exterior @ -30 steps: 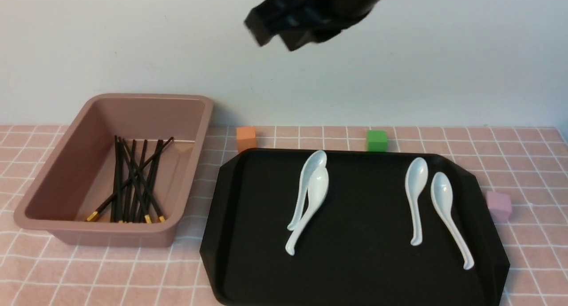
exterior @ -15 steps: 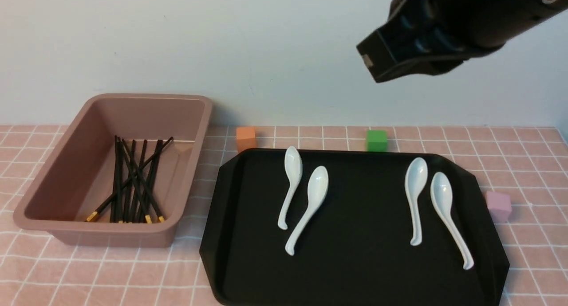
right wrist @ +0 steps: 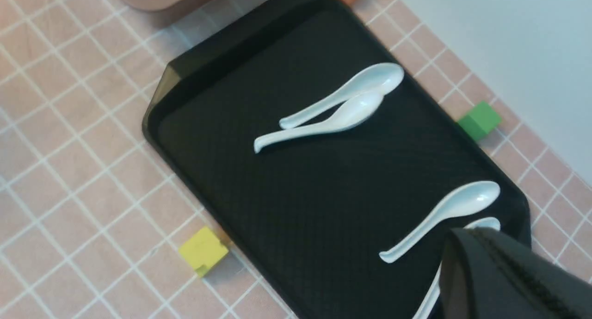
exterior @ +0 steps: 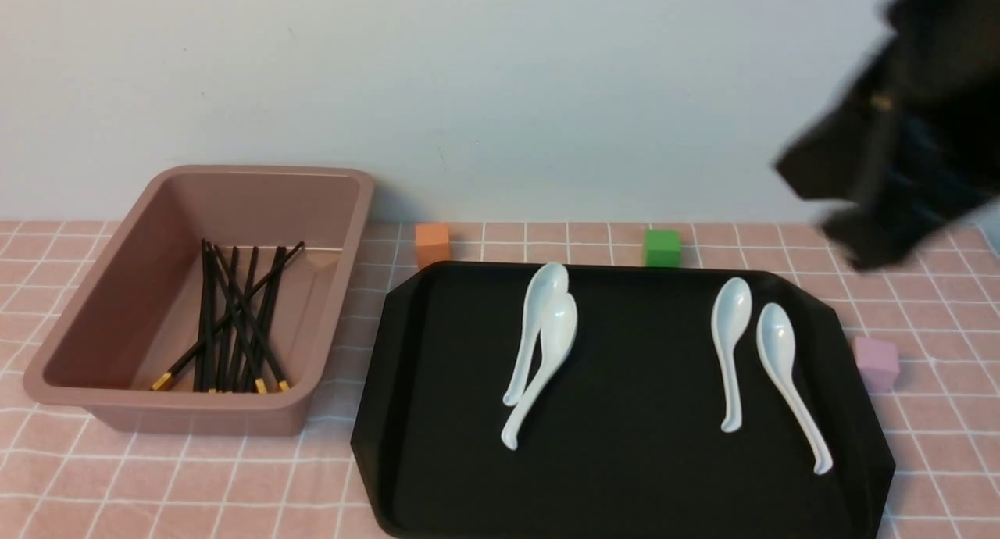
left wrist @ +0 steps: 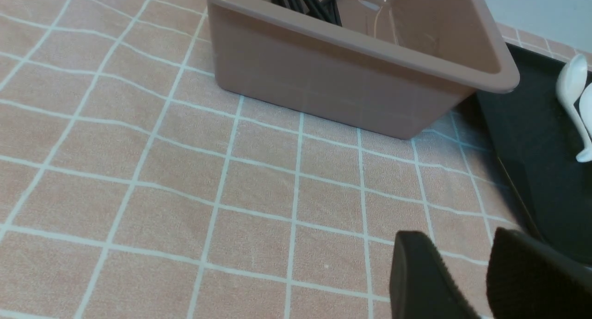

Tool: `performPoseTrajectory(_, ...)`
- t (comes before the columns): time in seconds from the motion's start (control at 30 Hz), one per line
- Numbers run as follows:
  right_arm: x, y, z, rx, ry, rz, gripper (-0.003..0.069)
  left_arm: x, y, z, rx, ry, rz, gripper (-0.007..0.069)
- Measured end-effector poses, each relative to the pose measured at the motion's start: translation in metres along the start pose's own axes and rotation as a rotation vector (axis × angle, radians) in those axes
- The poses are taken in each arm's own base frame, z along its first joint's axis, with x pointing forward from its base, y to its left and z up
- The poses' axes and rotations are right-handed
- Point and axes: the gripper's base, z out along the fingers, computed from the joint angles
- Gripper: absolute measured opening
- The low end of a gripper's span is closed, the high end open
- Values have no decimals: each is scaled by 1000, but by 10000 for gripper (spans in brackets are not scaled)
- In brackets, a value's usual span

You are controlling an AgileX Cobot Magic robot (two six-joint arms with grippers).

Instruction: On pink tablecloth take chopsticks from black tray and put them in box.

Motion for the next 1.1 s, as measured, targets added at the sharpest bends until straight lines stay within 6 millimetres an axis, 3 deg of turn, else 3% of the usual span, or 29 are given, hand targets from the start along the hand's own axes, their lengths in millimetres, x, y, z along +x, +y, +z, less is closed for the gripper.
performPoseTrajectory(0.13, 80, -14, -2, 82, -123, 159, -3, 0, 0, 0, 0, 0, 0, 239)
performPoseTrajectory(0.2, 110, -13, 2, 107, -144, 203, -3, 0, 0, 0, 0, 0, 0, 239)
performPoseTrajectory(0.3, 199, -5, 19, 239, -240, 327, -1, 0, 0, 0, 0, 0, 0, 239)
performPoseTrajectory(0.43, 267, 10, 40, 333, -303, 407, -1, 0, 0, 0, 0, 0, 0, 239)
performPoseTrajectory(0.53, 303, 18, 58, 377, -293, 439, -1, 0, 0, 0, 0, 0, 0, 239)
performPoseTrajectory(0.6, 313, 21, 61, 401, -317, 452, 0, 0, 0, 0, 0, 0, 0, 239)
performPoseTrajectory(1.1, 312, 22, 58, 408, -370, 475, 2, 0, 0, 0, 0, 0, 0, 239)
